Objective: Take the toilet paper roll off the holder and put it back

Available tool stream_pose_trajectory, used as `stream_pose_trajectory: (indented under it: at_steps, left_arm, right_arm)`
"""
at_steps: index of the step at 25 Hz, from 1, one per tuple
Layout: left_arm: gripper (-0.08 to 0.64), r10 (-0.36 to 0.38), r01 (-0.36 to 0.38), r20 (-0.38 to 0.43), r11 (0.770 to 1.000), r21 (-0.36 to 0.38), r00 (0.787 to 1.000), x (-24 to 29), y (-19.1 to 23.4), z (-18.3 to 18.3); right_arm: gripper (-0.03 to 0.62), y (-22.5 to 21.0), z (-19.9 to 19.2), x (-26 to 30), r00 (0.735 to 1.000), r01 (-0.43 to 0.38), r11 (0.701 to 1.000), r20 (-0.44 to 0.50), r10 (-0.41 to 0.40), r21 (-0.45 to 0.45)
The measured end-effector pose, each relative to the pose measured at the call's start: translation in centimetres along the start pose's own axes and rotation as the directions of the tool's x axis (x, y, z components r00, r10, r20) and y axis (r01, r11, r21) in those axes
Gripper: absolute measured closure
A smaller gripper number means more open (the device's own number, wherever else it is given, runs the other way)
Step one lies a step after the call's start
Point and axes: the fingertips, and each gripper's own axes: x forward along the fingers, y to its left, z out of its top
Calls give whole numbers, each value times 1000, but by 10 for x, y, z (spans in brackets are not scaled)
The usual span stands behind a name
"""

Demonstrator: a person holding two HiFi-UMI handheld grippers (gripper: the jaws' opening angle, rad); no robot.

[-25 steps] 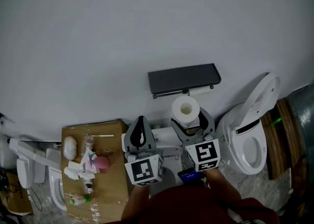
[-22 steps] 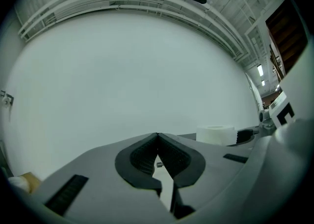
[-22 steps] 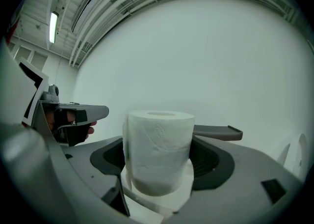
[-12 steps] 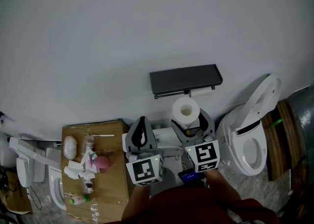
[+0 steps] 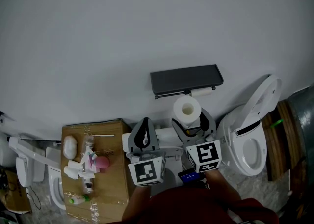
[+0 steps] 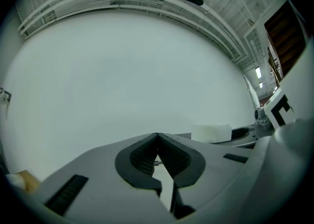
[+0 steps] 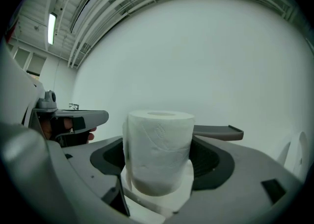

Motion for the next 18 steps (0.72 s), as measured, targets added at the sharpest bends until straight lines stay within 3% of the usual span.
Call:
stream_pose_trajectory:
  at_steps: [5,14,18]
  left_arm:
    - [554,-4,4,1,1000,-10,1000,0,-1,0]
    - [554,2,-1,15,1000,-12,1000,0,2,5]
    - [554,6,-6,20,1000,-16,1000,-2,4,6]
  right_arm:
    - [199,-2,23,3,999,-8,1000,45,7,22]
    - [199,-13,90,28,985,13,999,172,-5,-43]
    - [199,-18,112,46,976,21,1000,218,-18,-10]
